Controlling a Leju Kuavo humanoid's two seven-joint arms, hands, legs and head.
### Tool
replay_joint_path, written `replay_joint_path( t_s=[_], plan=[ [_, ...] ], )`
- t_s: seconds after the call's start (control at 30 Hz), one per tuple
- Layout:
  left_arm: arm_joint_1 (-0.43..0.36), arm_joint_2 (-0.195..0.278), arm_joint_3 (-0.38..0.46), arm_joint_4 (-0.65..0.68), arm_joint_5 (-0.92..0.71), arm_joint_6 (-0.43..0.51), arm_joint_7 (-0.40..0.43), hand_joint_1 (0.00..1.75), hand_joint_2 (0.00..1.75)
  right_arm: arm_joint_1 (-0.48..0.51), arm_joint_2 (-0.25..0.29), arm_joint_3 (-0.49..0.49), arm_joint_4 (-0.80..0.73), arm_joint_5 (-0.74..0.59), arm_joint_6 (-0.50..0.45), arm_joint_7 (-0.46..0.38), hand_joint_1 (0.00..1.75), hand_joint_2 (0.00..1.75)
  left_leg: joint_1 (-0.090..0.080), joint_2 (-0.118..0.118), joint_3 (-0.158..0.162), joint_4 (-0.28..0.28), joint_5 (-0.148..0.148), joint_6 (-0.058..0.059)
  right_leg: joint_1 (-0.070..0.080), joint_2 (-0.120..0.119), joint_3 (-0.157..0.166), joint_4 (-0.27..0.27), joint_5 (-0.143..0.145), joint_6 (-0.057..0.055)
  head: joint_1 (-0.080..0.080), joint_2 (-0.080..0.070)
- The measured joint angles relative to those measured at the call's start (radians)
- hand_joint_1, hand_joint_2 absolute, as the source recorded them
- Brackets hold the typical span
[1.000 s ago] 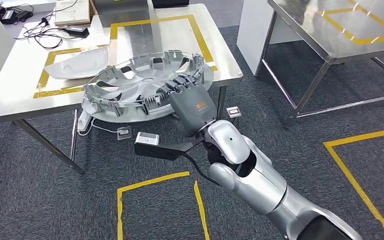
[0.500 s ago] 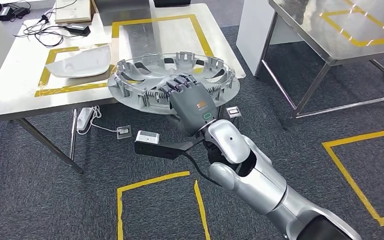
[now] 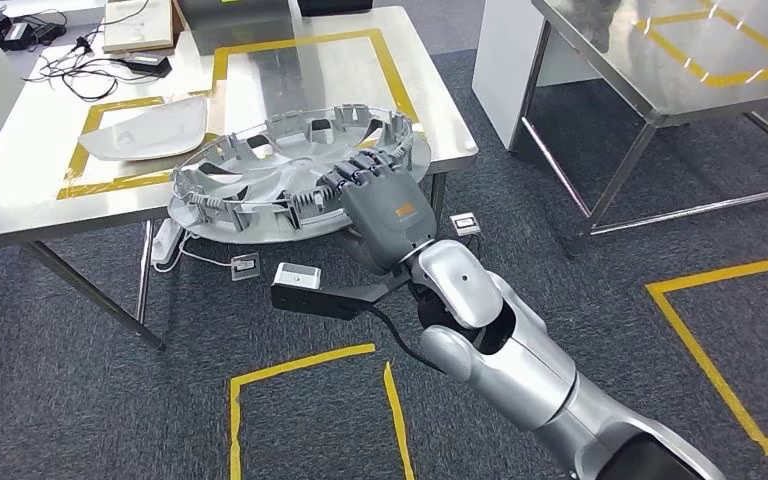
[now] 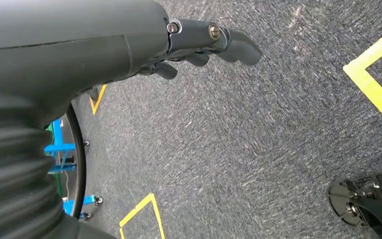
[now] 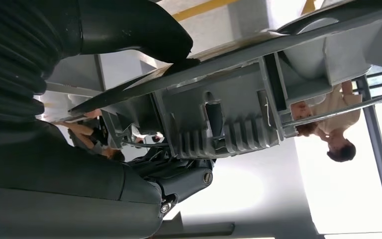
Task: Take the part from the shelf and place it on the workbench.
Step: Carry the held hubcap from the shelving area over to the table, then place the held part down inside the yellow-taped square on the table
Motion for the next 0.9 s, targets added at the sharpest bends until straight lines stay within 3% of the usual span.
replay_joint_path(
  t_s=[0.1,0.17,0.2,0.27,0.3,0.37,0.5,0.53,0.63,0.67,0.7,0.8,0.87,0.9],
  plan=[
    [-0.001,0.000,0.000,0.000,0.002,0.000,-0.001,0.00,1.75,0.002,0.001,0.000,0.000,0.000,0.001,0.000,1.75,1.75,-0.003,0.035,-0.081,0.165,-0.072,-0.001,0.004,-0.012,0.011,-0.002,-0.007,-0.015,-0.004,0.000],
    [0.000,0.000,0.000,0.000,0.002,0.000,-0.001,0.00,1.75,0.003,0.001,0.000,0.000,0.000,0.001,0.000,1.75,1.75,-0.004,0.040,-0.125,0.242,-0.083,0.002,0.009,-0.018,0.018,-0.001,-0.015,-0.020,-0.004,0.000],
    [0.001,0.000,0.000,0.000,0.002,0.000,-0.001,0.00,1.75,0.003,0.001,0.000,0.000,0.000,0.001,0.000,1.75,1.75,-0.006,0.041,-0.121,0.228,-0.062,0.005,0.010,-0.020,0.024,-0.001,-0.020,-0.020,-0.004,0.000],
    [0.001,0.001,0.000,0.000,0.002,0.000,-0.001,0.00,1.75,0.003,0.000,0.000,0.000,0.000,0.002,0.001,1.75,1.75,-0.010,0.047,-0.067,0.116,0.004,0.016,0.010,-0.023,0.040,-0.002,-0.033,-0.015,-0.004,0.000],
    [0.001,0.002,0.000,0.000,0.002,0.000,-0.001,0.00,1.75,0.003,0.000,0.000,0.000,0.000,0.002,0.000,1.75,1.75,-0.015,0.052,-0.035,0.056,0.023,0.021,0.012,-0.024,0.045,-0.002,-0.040,-0.011,-0.005,0.000],
    [-0.002,0.002,0.000,0.000,0.002,0.000,-0.001,0.00,1.75,0.002,0.000,0.000,-0.001,0.000,0.002,0.000,1.75,1.75,-0.023,0.058,-0.003,-0.004,0.022,0.031,0.015,-0.026,0.051,-0.006,-0.047,0.000,-0.004,0.000],
    [0.000,0.003,0.000,0.000,0.004,0.001,-0.002,0.00,1.75,0.001,0.000,-0.001,-0.002,0.000,0.004,0.000,1.75,1.75,-0.020,0.047,0.021,-0.021,0.002,0.055,0.015,-0.025,0.054,0.018,-0.055,0.020,-0.001,0.000],
    [0.000,0.003,0.000,0.000,0.004,0.001,-0.003,0.00,1.75,0.000,0.000,-0.001,-0.002,0.000,0.005,0.000,1.75,1.75,-0.018,0.044,0.030,-0.024,-0.003,0.062,0.014,-0.022,0.033,0.057,-0.068,0.023,-0.001,0.000],
    [-0.002,0.003,0.000,0.000,0.005,0.002,-0.004,0.00,1.75,0.002,0.000,-0.001,-0.002,0.000,0.006,0.000,1.75,1.75,-0.019,0.036,0.045,-0.026,-0.017,0.071,0.014,-0.013,-0.092,0.232,-0.121,0.029,0.001,0.000],
    [-0.002,0.003,0.000,0.000,0.005,0.002,-0.004,0.00,1.75,0.002,0.000,-0.001,-0.002,0.000,0.006,0.000,1.75,1.75,-0.019,0.033,0.052,-0.026,-0.024,0.071,0.014,-0.012,-0.123,0.259,-0.119,0.029,0.001,0.000],
    [0.000,0.003,0.000,0.000,0.005,0.002,-0.004,0.00,1.75,0.003,-0.001,-0.001,-0.002,0.000,0.006,0.000,1.75,1.75,-0.020,0.031,0.061,-0.026,-0.031,0.070,0.014,-0.011,-0.138,0.252,-0.095,0.028,0.001,0.000],
    [0.003,0.002,0.000,0.000,0.005,0.001,-0.004,0.00,1.75,0.003,-0.001,-0.001,-0.002,-0.001,0.007,0.000,1.75,1.75,-0.020,0.024,0.092,-0.025,-0.056,0.062,0.016,-0.009,-0.101,0.084,0.041,0.018,0.000,0.000],
    [0.000,0.000,0.000,0.000,0.005,0.001,-0.004,0.00,1.75,0.001,-0.001,-0.001,-0.002,-0.001,0.008,0.000,1.75,1.75,-0.020,0.021,0.098,-0.026,-0.066,0.051,0.022,-0.007,-0.077,0.004,0.068,0.009,0.000,0.000],
    [-0.001,0.000,0.000,0.000,0.005,0.001,-0.004,0.00,1.75,0.001,-0.002,-0.002,-0.002,0.000,0.008,0.001,1.75,1.75,-0.022,0.021,0.101,-0.026,-0.068,0.044,0.024,-0.006,-0.073,-0.006,0.060,0.005,0.000,0.000]
  ],
)
